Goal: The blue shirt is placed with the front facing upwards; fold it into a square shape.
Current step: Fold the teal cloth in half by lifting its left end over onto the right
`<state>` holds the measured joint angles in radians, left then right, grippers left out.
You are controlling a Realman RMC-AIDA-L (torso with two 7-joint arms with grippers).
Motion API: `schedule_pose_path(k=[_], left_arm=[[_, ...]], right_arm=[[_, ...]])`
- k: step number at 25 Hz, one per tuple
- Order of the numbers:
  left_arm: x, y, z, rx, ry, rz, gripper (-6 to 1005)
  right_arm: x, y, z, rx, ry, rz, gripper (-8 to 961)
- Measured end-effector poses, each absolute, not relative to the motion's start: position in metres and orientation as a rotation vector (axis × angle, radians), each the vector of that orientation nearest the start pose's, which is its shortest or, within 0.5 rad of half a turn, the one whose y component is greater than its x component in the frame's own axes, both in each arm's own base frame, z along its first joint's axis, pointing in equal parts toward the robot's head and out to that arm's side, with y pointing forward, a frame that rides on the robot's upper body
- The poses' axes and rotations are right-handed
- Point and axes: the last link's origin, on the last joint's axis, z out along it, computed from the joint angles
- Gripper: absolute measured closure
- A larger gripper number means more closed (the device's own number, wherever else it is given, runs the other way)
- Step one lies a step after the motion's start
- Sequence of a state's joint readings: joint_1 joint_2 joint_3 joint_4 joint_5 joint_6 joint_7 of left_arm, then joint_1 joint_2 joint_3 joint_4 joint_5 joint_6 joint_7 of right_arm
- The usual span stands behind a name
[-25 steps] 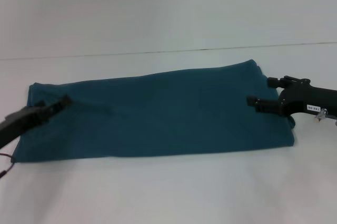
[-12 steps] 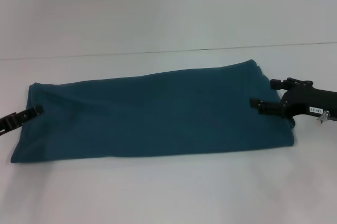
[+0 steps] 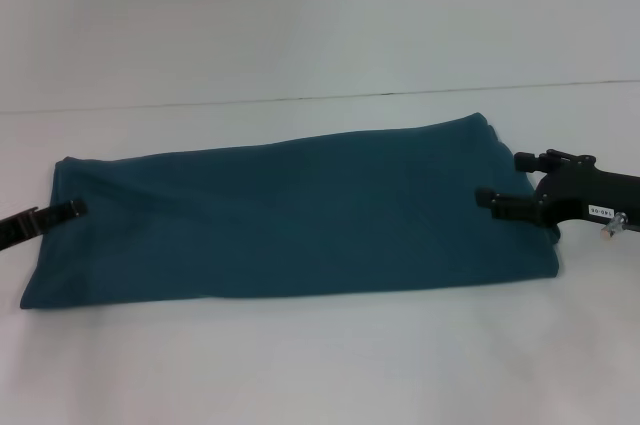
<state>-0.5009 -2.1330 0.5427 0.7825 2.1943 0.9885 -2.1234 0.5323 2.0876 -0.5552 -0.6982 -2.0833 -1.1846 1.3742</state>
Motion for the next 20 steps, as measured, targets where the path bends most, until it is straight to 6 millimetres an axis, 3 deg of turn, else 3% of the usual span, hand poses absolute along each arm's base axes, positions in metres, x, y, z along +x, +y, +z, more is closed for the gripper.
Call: schedule_pose_path(k=[20], left_arm=[[-0.3426,0.3771,0.0332,-1.801,-1.494,-0.454,116]], right_arm=[[0.3106,0.3693,0.0254,-2.343,0.697,0.41,53]])
